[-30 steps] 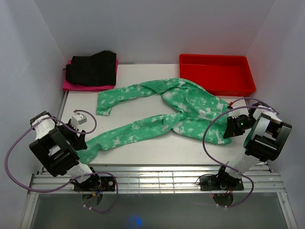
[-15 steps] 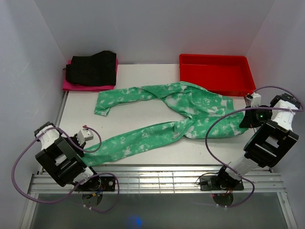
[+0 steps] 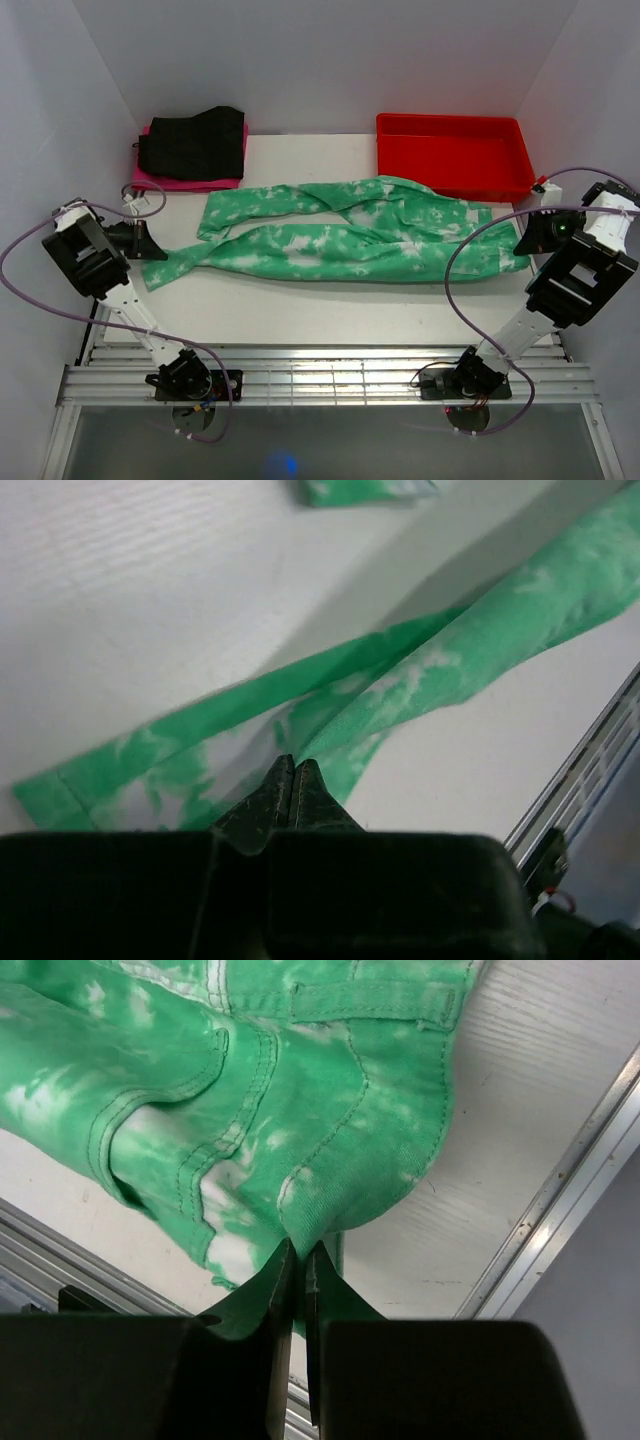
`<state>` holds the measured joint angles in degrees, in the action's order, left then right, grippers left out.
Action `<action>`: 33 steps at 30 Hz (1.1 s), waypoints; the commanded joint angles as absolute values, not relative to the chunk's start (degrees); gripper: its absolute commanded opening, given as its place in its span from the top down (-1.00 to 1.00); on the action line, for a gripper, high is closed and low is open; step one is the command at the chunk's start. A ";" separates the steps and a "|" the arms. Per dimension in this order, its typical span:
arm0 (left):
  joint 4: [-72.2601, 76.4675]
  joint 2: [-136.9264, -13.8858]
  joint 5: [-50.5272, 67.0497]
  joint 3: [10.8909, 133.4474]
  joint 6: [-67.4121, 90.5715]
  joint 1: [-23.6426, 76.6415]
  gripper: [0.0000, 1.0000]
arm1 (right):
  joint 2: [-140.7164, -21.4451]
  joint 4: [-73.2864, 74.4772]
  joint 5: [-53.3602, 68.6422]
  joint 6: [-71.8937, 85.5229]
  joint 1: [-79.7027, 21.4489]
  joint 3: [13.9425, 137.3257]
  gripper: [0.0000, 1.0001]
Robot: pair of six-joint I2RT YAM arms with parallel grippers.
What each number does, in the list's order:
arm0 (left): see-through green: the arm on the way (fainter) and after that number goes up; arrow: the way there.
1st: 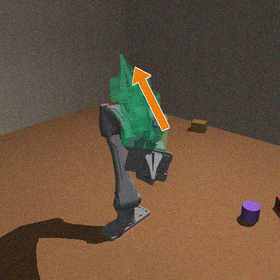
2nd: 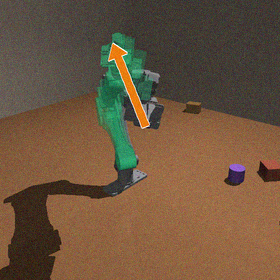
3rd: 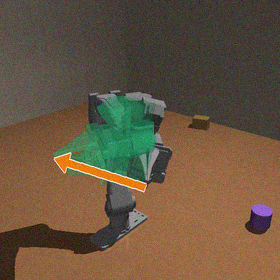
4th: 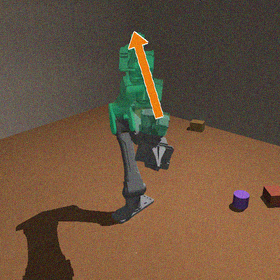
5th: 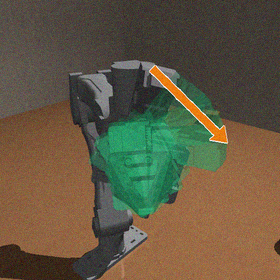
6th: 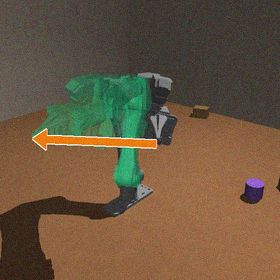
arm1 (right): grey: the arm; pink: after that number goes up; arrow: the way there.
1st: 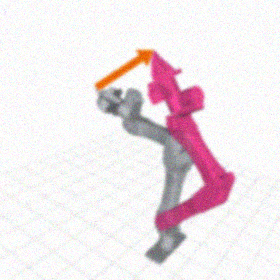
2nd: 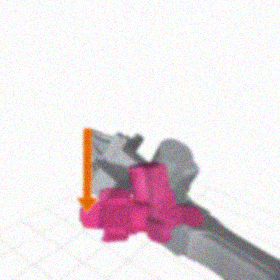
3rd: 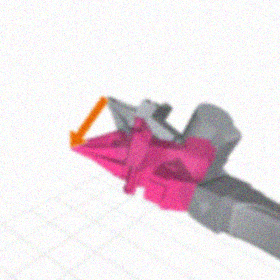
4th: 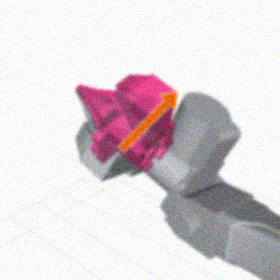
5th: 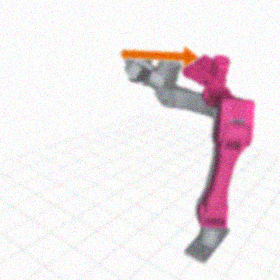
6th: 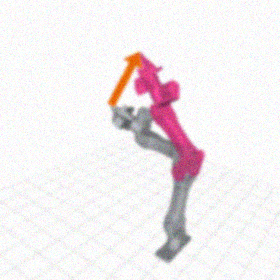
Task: Fold and stack the trousers
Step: Flatten the trousers out
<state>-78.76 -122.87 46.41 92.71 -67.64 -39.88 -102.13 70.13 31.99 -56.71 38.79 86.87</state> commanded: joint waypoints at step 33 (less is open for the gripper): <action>-28.33 -92.11 33.67 49.67 -80.41 -36.92 -0.90 | -102.74 61.96 29.18 -58.01 38.32 82.36 0.84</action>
